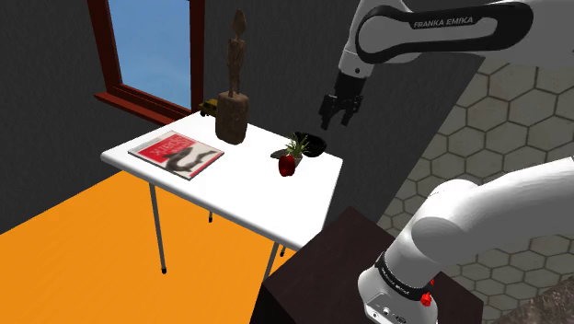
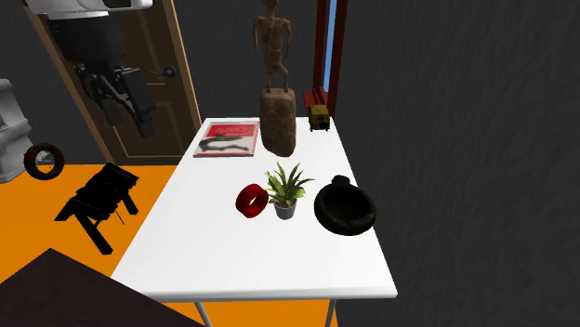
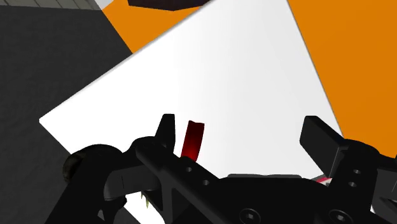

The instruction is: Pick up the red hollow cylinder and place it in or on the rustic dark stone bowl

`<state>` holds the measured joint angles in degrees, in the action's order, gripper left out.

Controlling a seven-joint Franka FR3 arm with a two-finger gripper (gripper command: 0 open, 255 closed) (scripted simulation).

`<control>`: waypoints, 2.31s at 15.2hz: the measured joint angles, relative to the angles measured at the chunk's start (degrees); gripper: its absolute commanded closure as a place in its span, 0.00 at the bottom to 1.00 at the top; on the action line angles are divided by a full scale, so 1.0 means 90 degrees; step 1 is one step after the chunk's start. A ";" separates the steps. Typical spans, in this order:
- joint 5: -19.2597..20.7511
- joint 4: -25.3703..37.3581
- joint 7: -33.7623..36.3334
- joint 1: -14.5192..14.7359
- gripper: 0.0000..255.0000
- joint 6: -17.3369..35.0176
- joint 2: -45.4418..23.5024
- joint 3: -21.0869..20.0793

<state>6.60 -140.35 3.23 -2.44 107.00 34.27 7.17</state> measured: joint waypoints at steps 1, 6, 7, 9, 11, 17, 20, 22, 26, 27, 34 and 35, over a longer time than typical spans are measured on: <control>-0.0006 -0.0014 -0.0018 -0.0009 0.00 0.0206 -0.0185 0.0055; -0.0089 0.0059 -0.0204 -0.0048 0.00 0.1267 -0.1273 0.0381; -0.0124 0.0091 -0.0258 -0.0055 0.00 0.1457 -0.1488 0.0447; -0.0228 0.0212 -0.0329 -0.0039 0.00 0.1801 -0.1941 0.0538; -0.0359 0.0391 -0.0481 -0.0052 0.00 0.2114 -0.2423 0.0667; -0.0996 0.1002 -0.0932 -0.0062 0.00 0.3028 -0.3976 0.0860; -0.1419 0.1523 -0.1248 -0.0163 0.00 0.3308 -0.4810 0.0873; -0.1668 0.1848 -0.1375 -0.0227 0.00 0.3437 -0.5287 0.0825; -0.2036 0.2354 -0.1634 -0.0411 0.00 0.3657 -0.6049 0.0728; -0.2075 0.2382 -0.1661 -0.0429 0.00 0.3714 -0.6138 0.0710; -0.2249 0.2411 -0.1776 -0.0492 0.00 0.4062 -0.6525 0.0606; -0.2252 0.2414 -0.1777 -0.0493 0.00 0.4066 -0.6532 0.0604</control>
<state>-13.67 -118.62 -12.77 -6.87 143.59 -24.51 12.61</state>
